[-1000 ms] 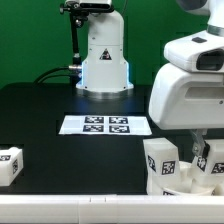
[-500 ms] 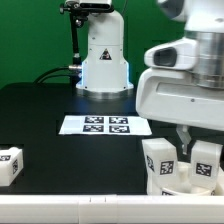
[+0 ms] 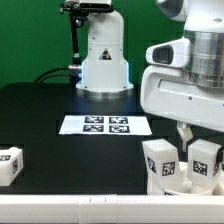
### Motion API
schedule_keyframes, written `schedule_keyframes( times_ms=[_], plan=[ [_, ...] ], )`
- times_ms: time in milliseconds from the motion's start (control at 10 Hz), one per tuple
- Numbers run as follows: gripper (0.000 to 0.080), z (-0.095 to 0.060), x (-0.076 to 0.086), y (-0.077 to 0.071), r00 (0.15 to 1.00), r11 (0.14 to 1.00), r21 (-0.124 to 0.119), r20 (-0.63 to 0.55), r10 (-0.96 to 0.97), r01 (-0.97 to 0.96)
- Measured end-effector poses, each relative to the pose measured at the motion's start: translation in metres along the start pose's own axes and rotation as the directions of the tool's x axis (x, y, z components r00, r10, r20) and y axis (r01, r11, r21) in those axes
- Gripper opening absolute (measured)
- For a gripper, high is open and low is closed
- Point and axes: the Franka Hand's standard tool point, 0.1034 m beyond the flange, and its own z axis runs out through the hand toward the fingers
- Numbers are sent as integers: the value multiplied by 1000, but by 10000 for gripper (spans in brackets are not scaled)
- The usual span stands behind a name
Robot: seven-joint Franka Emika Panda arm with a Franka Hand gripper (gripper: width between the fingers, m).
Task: Assemble stool
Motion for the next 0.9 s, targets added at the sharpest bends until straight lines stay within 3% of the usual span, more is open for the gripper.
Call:
schedule_keyframes(
  times_ms=[200,300,700,800,900],
  plan=[
    [334,1,-5,5,889,888,51,-15,458,-457],
    [334,0,-5,6,889,888,49,-19,458,-456],
    [334,1,-5,7,730,729,51,12,683,-683],
    [334,2,-6,8,564,561,63,40,825,-825],
    [334,2,-8,8,479,474,77,58,876,-877]
  ],
)
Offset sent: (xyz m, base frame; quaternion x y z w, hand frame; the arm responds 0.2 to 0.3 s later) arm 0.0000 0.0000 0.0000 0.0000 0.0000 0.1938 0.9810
